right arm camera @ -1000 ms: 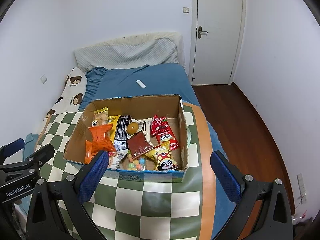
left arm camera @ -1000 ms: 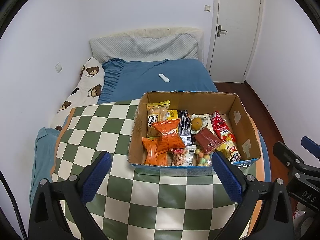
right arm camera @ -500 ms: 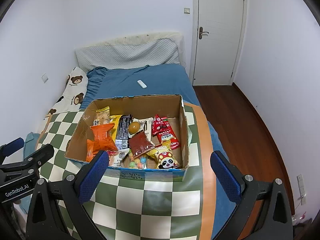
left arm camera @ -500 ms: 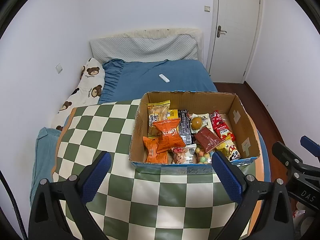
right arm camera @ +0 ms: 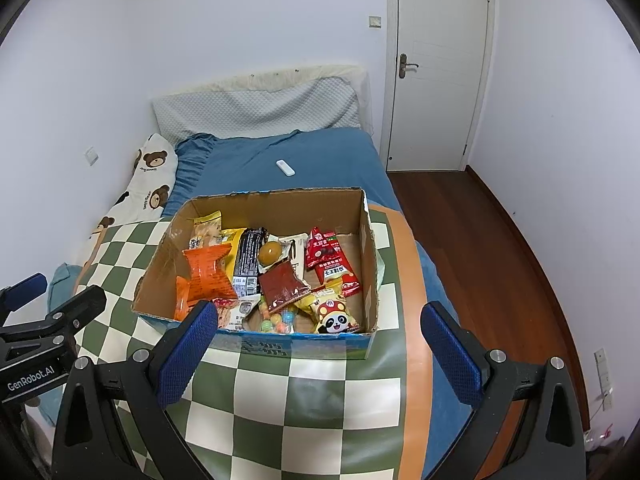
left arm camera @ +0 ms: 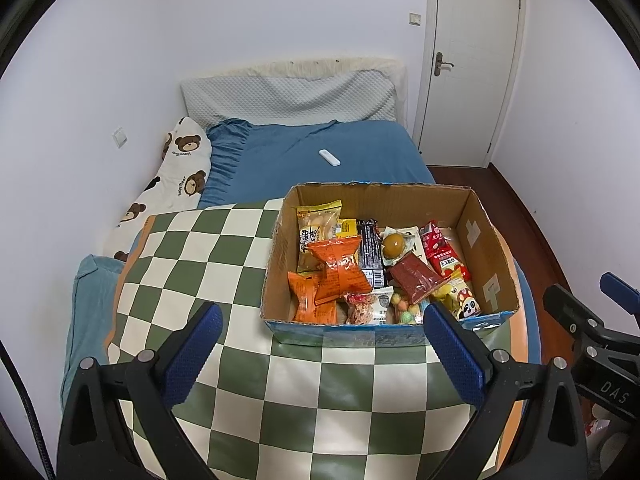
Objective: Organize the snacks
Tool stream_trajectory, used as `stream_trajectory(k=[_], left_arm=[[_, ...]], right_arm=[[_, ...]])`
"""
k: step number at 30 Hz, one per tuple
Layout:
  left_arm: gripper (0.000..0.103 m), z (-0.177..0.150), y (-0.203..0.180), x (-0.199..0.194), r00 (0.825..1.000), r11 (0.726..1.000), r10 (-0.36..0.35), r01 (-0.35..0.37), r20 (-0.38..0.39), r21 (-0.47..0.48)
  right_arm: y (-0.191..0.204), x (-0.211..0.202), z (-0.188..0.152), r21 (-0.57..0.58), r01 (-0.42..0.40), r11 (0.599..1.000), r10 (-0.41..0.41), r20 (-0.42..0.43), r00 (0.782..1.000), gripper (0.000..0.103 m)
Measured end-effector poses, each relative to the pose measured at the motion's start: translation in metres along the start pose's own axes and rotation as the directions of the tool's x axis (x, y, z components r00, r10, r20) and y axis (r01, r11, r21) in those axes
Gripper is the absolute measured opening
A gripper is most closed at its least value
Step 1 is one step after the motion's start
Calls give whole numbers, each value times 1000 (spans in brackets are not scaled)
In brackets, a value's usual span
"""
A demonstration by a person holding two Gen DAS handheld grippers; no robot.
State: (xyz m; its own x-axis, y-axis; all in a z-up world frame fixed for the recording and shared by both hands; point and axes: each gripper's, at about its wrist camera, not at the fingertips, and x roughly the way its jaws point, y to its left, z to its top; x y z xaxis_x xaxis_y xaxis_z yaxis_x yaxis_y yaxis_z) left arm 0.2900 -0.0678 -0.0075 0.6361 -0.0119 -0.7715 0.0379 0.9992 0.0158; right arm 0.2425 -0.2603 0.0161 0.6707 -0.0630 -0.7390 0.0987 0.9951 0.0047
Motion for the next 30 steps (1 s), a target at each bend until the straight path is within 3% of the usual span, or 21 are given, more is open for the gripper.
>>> stream_trajectory(k=[30], left_arm=[[103,-6,1,-2,1000,1000,8,-8,6,3]], right_arm=[[0,-2,-2,-9,-1,1000,1,-1,1000,103]])
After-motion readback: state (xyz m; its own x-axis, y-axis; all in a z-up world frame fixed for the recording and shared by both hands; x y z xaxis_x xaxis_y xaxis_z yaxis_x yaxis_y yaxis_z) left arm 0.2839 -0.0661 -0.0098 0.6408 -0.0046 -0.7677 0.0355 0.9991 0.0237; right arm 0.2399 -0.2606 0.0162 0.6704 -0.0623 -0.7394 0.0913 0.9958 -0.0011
